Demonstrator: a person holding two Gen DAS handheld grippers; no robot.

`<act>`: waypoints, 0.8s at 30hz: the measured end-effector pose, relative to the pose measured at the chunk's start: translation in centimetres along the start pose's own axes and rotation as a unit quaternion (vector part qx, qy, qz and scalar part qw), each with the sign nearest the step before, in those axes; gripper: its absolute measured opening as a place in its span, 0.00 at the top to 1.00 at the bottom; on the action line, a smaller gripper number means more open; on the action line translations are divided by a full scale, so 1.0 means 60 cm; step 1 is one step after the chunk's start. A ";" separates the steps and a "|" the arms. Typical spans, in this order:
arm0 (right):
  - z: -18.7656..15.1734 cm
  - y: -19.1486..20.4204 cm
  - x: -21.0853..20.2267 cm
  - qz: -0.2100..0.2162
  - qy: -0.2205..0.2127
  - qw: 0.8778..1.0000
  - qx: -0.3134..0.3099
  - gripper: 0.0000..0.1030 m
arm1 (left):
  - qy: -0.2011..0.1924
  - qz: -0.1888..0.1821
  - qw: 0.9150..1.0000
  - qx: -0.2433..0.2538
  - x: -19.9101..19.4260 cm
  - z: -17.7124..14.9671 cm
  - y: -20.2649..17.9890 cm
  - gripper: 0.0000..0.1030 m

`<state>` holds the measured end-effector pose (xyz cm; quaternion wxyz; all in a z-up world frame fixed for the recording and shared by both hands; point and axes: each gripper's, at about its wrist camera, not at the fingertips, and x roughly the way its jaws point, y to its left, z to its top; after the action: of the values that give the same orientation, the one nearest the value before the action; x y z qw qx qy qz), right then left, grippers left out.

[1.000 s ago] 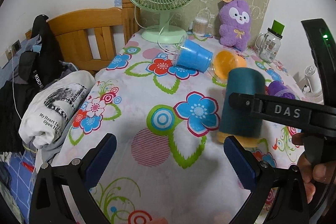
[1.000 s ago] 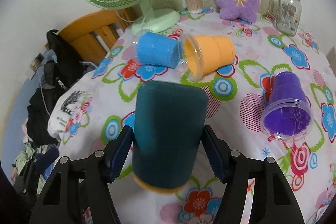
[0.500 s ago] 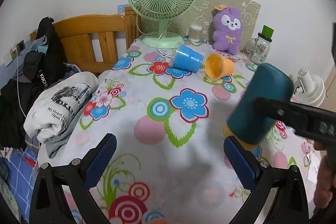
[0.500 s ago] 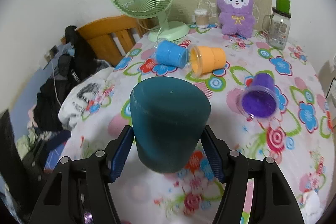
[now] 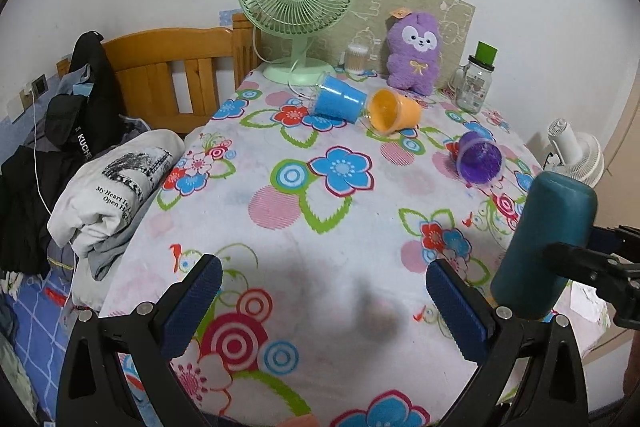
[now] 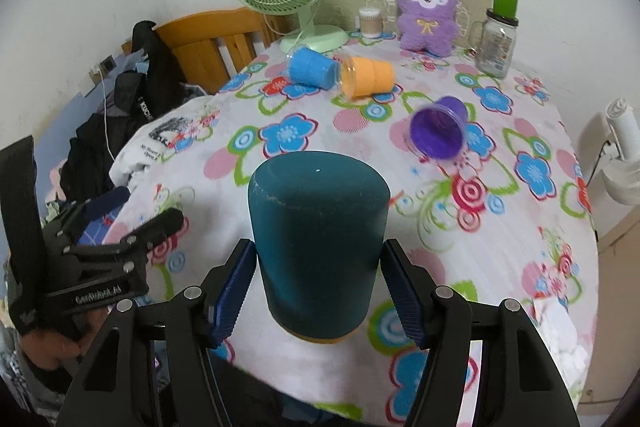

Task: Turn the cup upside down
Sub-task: 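Hold the teal cup up with the right gripper while the left gripper approaches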

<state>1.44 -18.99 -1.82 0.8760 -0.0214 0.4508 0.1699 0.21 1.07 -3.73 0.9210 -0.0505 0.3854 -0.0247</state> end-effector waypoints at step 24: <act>0.008 -0.013 0.059 0.000 0.041 0.999 -0.001 0.43 | 0.017 -0.001 1.000 -0.006 0.011 -0.014 -0.003 0.00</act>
<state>3.96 -18.67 -4.44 0.8570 -0.0295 0.4859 0.1689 0.08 0.75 -4.77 0.9140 -0.0560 0.4012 -0.0240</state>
